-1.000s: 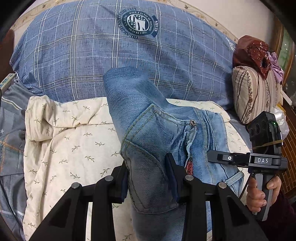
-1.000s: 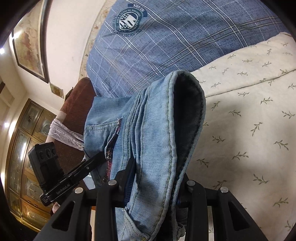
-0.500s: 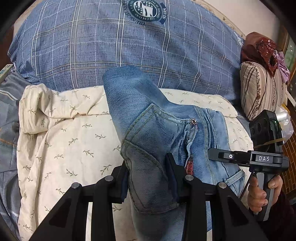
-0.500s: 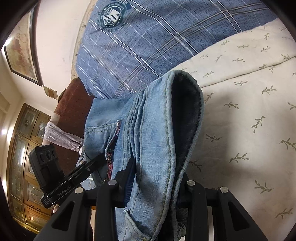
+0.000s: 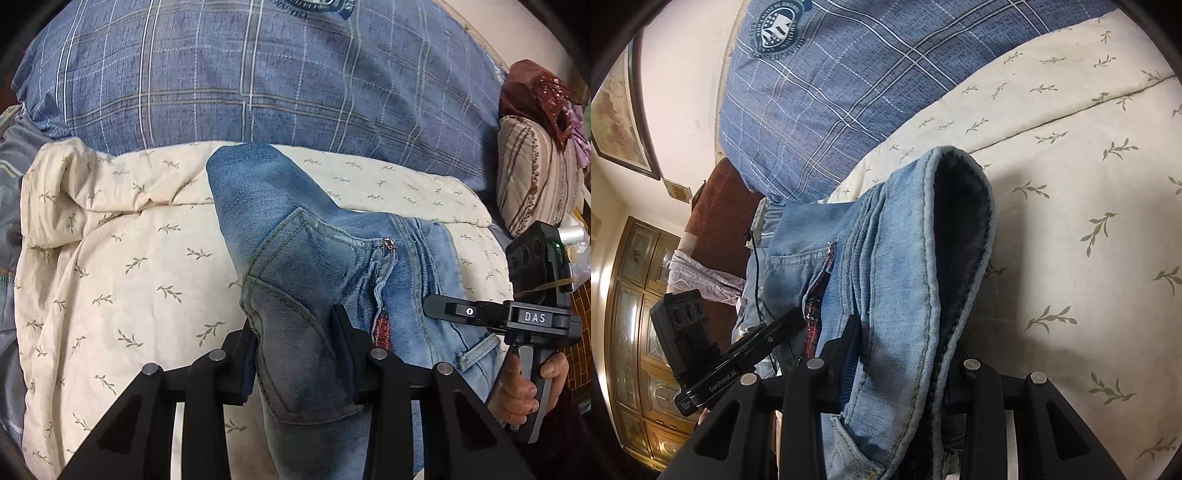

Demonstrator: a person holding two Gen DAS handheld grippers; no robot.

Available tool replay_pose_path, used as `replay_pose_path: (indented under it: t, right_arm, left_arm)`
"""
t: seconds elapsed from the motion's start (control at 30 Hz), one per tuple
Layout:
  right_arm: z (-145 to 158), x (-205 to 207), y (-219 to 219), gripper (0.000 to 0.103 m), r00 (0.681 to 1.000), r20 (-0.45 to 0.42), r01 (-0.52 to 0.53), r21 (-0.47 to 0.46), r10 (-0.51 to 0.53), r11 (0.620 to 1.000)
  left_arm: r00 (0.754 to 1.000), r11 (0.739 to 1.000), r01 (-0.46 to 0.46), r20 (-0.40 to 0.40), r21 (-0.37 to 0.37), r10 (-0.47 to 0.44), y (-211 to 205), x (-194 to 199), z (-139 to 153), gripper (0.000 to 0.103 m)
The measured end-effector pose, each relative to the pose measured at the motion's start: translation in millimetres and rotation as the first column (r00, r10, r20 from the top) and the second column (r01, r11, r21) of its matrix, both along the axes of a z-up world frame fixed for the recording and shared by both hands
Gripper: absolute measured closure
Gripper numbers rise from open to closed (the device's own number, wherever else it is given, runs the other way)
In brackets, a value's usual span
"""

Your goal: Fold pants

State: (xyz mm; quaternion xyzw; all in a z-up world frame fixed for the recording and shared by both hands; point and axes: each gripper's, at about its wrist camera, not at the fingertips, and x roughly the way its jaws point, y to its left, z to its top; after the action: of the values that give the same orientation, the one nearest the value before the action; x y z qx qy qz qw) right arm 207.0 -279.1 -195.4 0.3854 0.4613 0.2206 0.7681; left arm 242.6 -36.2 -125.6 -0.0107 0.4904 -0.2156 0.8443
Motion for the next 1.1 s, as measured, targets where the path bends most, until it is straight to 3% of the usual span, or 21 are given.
replay_pose_path:
  t: [0.2,0.33,0.47,0.57,0.77,0.97,1.1]
  right_arm:
    - [-6,2,-3,0.066,1.0,0.004,-0.003,-0.013,0.003,1.0]
    - [-11,3,-3,0.066,1.0,0.004,-0.007,-0.024,0.007,1.0]
    - [-5,-1,2,0.064,1.0,0.014,-0.014,-0.089,0.015,0.996]
    - [10,-10,9,0.051,0.998,0.049,-0.026,-0.193,0.036,0.981]
    - [47,-43,16,0.05,0.985,0.165,0.011,-0.387,0.058,0.922]
    - [78,-69,34,0.05,0.948,0.303,0.058,-0.455,0.093,0.889]
    - [75,-70,56,0.05,0.947,0.291,0.027,-0.494,0.136,0.869]
  left_arm:
    - [0.999,1.0,-0.029,-0.024,0.009,0.029,2,8,-14,0.061]
    - [0.999,0.998,-0.047,-0.022,0.04,0.048,2,9,-20,0.053]
    - [0.997,0.995,-0.072,-0.013,0.075,0.073,2,8,-20,0.046]
    - [0.995,0.982,-0.1,0.036,0.157,0.096,1,3,-15,0.038]
    - [0.984,0.961,-0.159,0.121,0.225,0.134,7,-12,3,0.033]
    - [0.964,0.949,-0.219,0.201,0.229,0.174,18,-35,26,0.031]
    - [0.954,0.943,-0.233,0.246,0.236,0.174,22,-50,41,0.031]
